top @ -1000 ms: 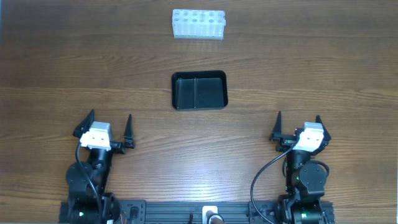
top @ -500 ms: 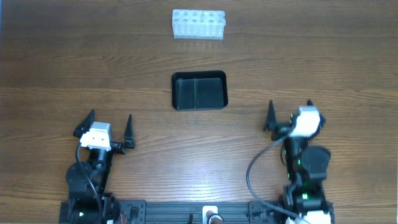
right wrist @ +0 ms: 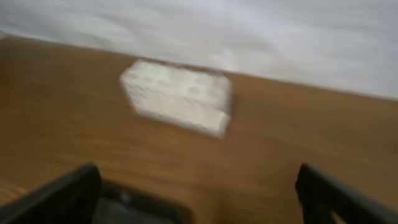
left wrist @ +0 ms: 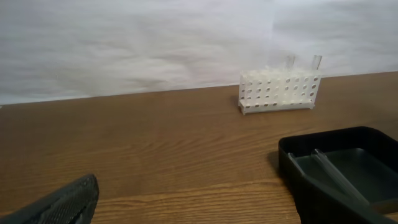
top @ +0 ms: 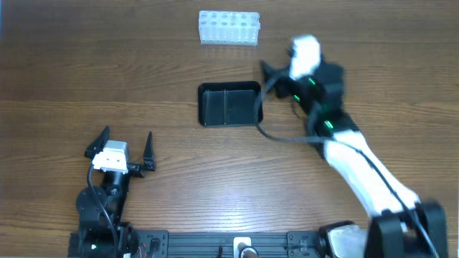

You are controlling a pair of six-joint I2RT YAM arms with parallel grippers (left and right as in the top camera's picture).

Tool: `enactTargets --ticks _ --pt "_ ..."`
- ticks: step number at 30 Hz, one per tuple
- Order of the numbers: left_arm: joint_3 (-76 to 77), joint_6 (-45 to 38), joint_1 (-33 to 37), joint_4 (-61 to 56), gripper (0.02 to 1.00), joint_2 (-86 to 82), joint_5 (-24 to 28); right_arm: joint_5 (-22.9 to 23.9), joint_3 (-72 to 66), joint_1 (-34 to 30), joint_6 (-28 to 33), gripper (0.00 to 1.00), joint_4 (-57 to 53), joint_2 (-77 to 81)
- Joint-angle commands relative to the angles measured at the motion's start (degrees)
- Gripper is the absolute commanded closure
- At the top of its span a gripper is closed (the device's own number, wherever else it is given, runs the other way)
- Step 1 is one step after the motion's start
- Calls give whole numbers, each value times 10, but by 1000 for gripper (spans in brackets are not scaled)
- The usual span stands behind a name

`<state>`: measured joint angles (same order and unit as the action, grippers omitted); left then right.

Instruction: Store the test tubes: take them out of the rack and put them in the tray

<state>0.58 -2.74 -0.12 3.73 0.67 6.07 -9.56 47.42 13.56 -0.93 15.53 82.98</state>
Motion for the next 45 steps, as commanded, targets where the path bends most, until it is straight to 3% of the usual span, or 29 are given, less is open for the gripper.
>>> enactTargets --ticks 1,6,11,14,29,33,37,45 --pt "-2 6 4 2 18 -3 9 -7 135 57 -4 9 -63 106" --pt "-2 6 4 2 18 -3 9 66 252 94 -71 7 -123 202" --pt "-2 6 4 2 18 -3 9 90 361 113 -97 9 -168 296" --pt "-2 6 4 2 18 -3 9 144 436 116 -127 9 -202 358" --pt "-2 6 4 2 18 -3 9 211 581 116 -131 7 -192 493" --pt "-2 6 4 2 18 -3 9 217 585 116 -120 69 -188 498" --pt "-2 6 4 2 20 -3 9 221 585 116 -116 220 -192 498" --pt "-2 6 4 2 18 -3 9 234 585 116 -116 384 -210 498"
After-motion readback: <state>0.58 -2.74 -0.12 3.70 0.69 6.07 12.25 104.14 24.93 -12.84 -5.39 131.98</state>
